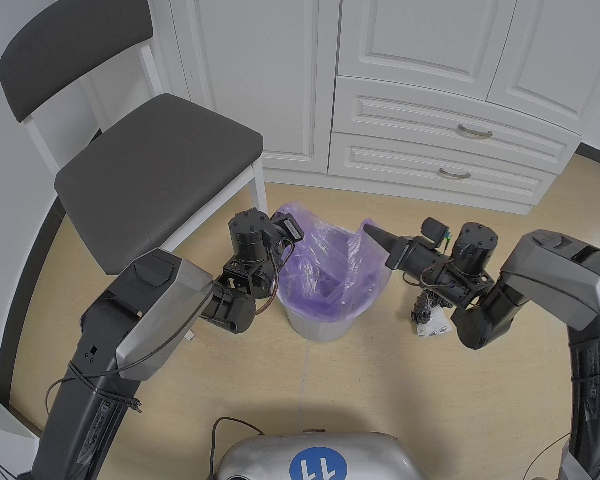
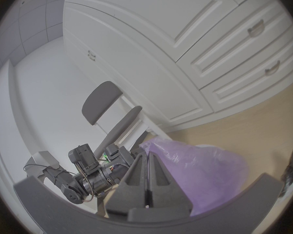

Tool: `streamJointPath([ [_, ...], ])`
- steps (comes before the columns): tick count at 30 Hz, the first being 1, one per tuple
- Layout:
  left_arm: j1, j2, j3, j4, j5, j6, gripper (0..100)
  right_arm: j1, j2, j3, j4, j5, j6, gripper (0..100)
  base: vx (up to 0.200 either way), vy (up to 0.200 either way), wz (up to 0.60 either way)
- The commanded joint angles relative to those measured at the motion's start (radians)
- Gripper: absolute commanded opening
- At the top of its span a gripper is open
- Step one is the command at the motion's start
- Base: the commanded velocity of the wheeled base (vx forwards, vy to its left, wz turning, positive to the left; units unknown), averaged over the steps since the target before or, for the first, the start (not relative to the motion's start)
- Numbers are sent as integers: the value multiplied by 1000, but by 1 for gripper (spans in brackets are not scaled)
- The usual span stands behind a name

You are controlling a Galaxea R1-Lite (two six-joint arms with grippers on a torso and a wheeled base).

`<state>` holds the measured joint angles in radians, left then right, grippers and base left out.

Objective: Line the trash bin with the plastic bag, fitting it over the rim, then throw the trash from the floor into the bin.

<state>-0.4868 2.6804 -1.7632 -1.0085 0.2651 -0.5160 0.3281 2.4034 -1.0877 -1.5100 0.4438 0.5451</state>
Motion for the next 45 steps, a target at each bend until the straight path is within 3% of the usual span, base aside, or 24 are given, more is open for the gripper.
streamJointPath([
  [1,5,-42,36,22,52,2,0,-80,-107,111,13,-19,-102,0,0,0,0],
  [3,5,-70,87,19,52,2,0,-96,-106,123,21,-43,-152,0,0,0,0],
  [6,5,-103,154,-2,49,1,0,-112,-116,117,103,-134,-237,0,0,0,0],
  [9,4,-116,195,-25,45,2,0,-93,-148,68,281,-327,-301,0,0,0,0],
  [10,4,-117,199,-27,45,2,0,-90,-152,61,298,-341,-306,0,0,0,0],
  [11,4,-119,214,-32,45,2,0,-66,-171,35,390,-409,-341,0,0,0,0],
  [12,4,-120,215,-32,45,2,0,-64,-173,32,398,-413,-344,0,0,0,0],
  [14,7,-134,248,-35,46,2,0,-24,-219,12,551,-488,-424,0,0,0,0],
  [19,13,-151,295,-59,43,4,0,46,-262,-15,749,-537,-514,0,0,0,0],
  [23,8,-152,307,-62,43,2,0,97,-250,-52,820,-545,-527,0,0,0,0],
  [26,7,-165,323,-78,45,4,0,144,-178,-207,812,-622,-485,0,0,0,0],
  [27,7,-165,323,-78,45,4,0,144,-178,-207,812,-622,-485,0,0,0,0],
  [29,7,-185,358,-93,43,5,0,189,-135,-310,801,-640,-384,0,0,0,0],
  [34,4,-188,386,-137,43,4,0,249,-63,-426,801,-631,-257,0,0,0,0],
  [38,4,-214,436,-186,45,4,0,269,17,-551,812,-594,-132,0,0,0,0],
  [42,-7,-241,499,-240,43,7,0,278,51,-606,853,-505,-2,0,0,0,0],
  [44,-7,-243,501,-243,43,7,0,279,51,-609,857,-498,10,0,0,0,0],
  [45,-10,-244,515,-266,45,7,0,289,71,-624,864,-444,96,0,0,0,0],
])
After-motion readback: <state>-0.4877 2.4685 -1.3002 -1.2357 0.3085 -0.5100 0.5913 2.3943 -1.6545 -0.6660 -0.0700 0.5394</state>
